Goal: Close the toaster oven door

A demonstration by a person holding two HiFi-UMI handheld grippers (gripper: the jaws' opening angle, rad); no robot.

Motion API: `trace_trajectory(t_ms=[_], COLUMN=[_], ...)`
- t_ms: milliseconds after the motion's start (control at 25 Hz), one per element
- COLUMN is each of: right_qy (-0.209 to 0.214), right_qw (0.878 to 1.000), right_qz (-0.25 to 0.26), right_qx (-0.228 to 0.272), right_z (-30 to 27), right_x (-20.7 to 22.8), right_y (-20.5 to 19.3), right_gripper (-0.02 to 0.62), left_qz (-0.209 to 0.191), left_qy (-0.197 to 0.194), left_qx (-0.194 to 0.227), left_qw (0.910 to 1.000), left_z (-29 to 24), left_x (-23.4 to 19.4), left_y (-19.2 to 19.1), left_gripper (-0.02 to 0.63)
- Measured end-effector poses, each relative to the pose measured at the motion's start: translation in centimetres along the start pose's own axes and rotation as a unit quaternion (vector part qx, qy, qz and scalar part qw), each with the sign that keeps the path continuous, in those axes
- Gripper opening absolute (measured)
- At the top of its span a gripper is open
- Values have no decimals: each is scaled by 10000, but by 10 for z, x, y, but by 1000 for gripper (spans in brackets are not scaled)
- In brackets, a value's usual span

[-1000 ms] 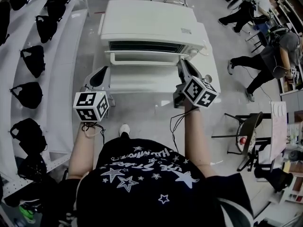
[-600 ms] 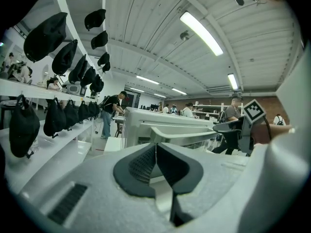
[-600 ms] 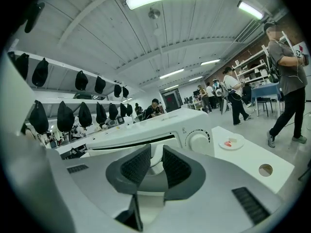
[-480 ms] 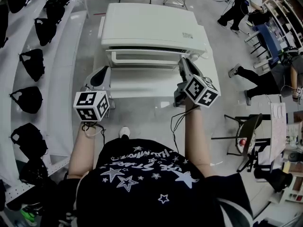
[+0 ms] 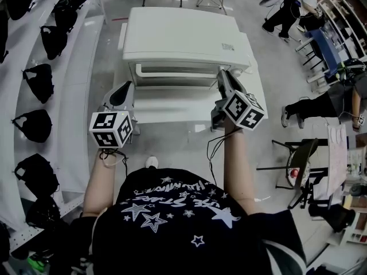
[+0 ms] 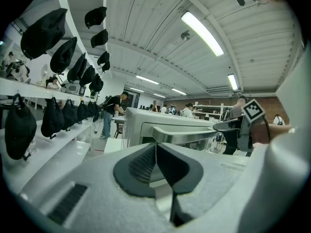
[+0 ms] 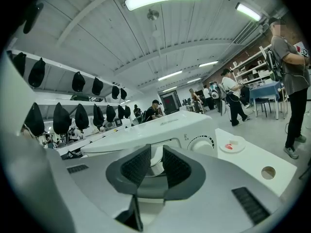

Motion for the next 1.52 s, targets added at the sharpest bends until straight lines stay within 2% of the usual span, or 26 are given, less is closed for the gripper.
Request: trace_trajectory(t_ms=[240, 440, 560, 760, 1120, 1520], right_qy=[8, 39, 122, 294, 580, 751], right_qw=[9999, 9997, 9996, 9991, 9977, 9969], right_qz=[-105, 150, 171, 204, 244, 195], right_qx=[97, 162, 175, 233, 258, 111], right_z=[0, 2, 7, 23, 77, 154], right_x=[1, 1, 0, -2, -2, 16], right_y=[0, 1, 4, 7, -2, -28], right_gripper=[80, 85, 109, 109, 106, 67], left_qz=[-16, -34, -57, -98, -228, -309], left_qy=[16, 74, 123, 214, 331, 419], left_qx=[18, 71, 99, 173, 249, 152], left_qw=[10000, 9999, 9999, 9996, 9989, 9985], left_z=[-2, 5, 12, 29, 74, 129], left_x=[1, 7, 14, 30, 71, 134], left_y=[4, 5, 6, 8, 3, -21], left_gripper=[23, 23, 23, 23, 23, 23])
Point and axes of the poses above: the fingertips, and each gripper's own axes: z backward along the fingers, x to its right, y out of its top, the point moved 9 cm from there along z, backward along the fingers
